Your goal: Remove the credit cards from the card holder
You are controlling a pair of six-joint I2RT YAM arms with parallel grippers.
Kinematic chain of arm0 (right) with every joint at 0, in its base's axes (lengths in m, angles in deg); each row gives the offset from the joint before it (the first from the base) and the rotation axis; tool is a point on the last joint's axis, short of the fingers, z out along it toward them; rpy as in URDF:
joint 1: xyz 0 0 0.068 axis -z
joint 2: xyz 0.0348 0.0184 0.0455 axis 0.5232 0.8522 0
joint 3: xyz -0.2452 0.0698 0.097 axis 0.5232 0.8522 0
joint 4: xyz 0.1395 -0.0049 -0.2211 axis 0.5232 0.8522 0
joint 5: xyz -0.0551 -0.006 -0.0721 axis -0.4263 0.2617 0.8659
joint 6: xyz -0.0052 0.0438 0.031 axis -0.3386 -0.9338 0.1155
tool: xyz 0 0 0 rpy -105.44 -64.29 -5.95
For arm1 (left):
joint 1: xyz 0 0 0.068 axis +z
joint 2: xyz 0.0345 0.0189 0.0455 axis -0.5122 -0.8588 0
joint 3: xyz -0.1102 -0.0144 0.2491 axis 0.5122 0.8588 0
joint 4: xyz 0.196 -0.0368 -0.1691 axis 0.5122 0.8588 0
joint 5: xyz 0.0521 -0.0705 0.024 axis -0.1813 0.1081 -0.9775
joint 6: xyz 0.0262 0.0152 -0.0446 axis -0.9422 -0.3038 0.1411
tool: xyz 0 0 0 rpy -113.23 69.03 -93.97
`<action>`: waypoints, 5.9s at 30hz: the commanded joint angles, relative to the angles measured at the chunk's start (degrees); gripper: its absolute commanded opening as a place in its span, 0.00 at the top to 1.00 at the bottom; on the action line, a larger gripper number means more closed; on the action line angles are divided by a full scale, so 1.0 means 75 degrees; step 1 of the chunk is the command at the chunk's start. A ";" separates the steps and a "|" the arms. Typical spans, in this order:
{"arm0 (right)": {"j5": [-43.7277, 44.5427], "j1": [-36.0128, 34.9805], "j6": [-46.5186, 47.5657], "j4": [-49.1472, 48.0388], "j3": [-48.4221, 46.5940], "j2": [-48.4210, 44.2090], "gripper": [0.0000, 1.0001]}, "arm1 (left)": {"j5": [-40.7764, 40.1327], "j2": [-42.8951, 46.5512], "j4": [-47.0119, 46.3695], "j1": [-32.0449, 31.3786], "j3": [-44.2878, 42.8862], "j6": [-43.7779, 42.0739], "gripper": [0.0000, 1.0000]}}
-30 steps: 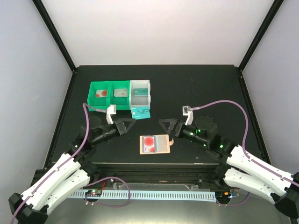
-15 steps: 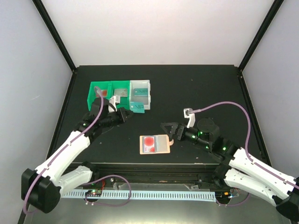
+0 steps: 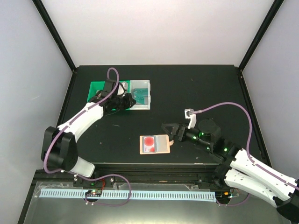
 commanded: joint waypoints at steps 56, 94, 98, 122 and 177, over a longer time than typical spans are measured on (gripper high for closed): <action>0.0471 -0.0008 0.0215 0.0665 -0.0315 0.0278 0.00 | 0.0093 -0.5145 0.0011 0.0436 -0.4504 -0.0065 0.98; 0.0854 -0.0006 -0.0130 0.0840 -0.0048 -0.0036 0.00 | -0.0364 -0.5257 0.0580 0.0390 -0.5063 -0.0345 0.85; 0.0927 -0.0013 -0.0132 0.0867 -0.0031 -0.0080 0.00 | -0.0450 -0.5352 0.0686 0.0390 -0.5243 -0.0404 0.84; 0.0982 -0.0013 -0.0244 0.0963 0.0010 -0.0201 0.00 | -0.0790 -0.5566 0.1488 0.0401 -0.6198 -0.0883 0.62; -0.1378 -0.0034 0.0217 -0.0610 0.0115 0.3691 0.70 | 0.1540 0.1889 0.0068 -0.0833 0.2716 -0.0336 0.31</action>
